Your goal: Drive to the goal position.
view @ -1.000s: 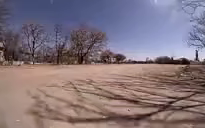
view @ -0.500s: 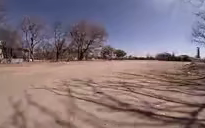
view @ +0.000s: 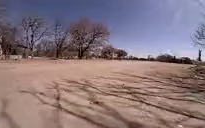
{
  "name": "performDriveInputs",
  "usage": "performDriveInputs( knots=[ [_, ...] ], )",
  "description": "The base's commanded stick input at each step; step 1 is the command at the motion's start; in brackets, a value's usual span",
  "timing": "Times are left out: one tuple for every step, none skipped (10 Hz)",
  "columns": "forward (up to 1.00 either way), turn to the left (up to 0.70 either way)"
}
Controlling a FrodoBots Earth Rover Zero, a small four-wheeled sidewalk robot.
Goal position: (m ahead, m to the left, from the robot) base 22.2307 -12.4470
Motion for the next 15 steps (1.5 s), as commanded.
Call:
performDriveInputs(
  knots=[
    [1.0,-0.27],
    [1.0,-0.27],
    [1.0,-0.27],
    [1.0,-0.27],
    [1.0,-0.27],
    [1.0,-0.27],
    [1.0,-0.27],
    [1.0,-0.15],
    [1.0,0.0],
    [1.0,0.0],
    [1.0,0.0],
    [1.0,0.0],
    [1.0,0.0],
    [1.0,0.0],
    [1.0,0.0]
  ],
)
